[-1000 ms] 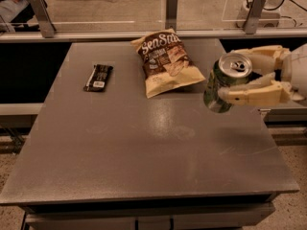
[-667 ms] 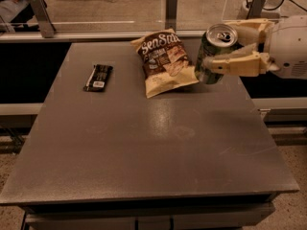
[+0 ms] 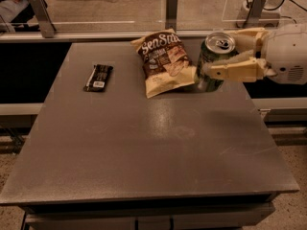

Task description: Move green can near brown chip bag

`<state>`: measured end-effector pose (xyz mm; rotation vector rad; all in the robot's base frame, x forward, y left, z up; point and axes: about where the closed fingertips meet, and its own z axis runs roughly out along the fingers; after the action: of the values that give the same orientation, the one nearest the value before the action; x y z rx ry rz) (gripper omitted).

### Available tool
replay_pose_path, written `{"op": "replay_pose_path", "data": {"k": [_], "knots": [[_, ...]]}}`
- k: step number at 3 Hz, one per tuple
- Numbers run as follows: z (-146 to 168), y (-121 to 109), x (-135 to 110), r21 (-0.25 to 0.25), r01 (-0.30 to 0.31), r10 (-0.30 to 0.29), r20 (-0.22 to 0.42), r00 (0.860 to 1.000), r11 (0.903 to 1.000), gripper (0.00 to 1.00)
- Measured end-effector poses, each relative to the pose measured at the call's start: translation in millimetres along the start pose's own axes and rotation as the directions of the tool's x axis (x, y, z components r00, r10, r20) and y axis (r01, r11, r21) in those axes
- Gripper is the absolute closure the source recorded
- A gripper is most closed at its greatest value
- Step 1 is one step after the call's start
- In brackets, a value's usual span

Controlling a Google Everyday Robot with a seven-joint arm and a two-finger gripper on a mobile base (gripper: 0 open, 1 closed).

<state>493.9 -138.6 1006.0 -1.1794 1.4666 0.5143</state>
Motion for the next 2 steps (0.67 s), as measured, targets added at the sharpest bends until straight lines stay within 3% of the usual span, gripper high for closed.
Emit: {"op": "replay_pose_path", "data": {"k": [1,2], "knots": [[4,-8,42,0.041,-0.138,0.142,-0.105,0.984,0.9896,1.00],[5,-17,78,0.104,-0.244,0.258,-0.154,0.954,0.9643,1.00]]}}
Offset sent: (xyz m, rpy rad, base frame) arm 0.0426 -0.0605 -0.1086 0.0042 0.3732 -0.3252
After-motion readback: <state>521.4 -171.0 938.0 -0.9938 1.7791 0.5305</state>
